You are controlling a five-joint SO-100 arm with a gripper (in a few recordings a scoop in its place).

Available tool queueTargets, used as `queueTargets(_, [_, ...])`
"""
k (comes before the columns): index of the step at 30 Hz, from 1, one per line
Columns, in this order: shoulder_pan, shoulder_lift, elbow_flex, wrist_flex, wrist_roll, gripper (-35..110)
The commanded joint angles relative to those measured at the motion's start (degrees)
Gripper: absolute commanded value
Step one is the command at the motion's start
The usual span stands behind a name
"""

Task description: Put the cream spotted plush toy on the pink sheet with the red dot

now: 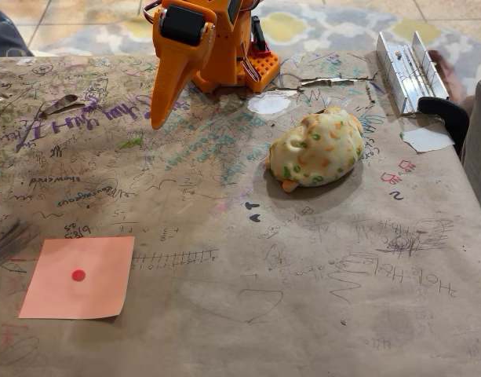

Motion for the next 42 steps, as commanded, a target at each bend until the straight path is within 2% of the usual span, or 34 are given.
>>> queueTargets(1, [-3.2,0.2,0.6,0.9,-3.6,0])
queueTargets(9, [-2.0,-0.4,0.1,1.0,-0.6,0])
queueTargets(13, [-7.6,-0.3,0.4,2.6,-9.1,0])
queueTargets(17, [-9.2,-0.3,0.4,3.9,-11.5,1])
queueTargets(19, [-9.8,-1.3,0.7,0.1,-12.7,2])
queueTargets(22, [-11.6,-13.3,-6.2,-6.2,-19.2,9])
queueTargets(26, [-17.4,-36.2,-23.8,1.2,-35.1,31])
queueTargets(31, [-25.0,-55.9,-32.4,5.4,-47.1,38])
queueTargets(37, [-33.1,-71.5,-37.5,11.3,-52.2,38])
queueTargets(42, [-39.1,-79.1,-37.7,11.7,-48.7,36])
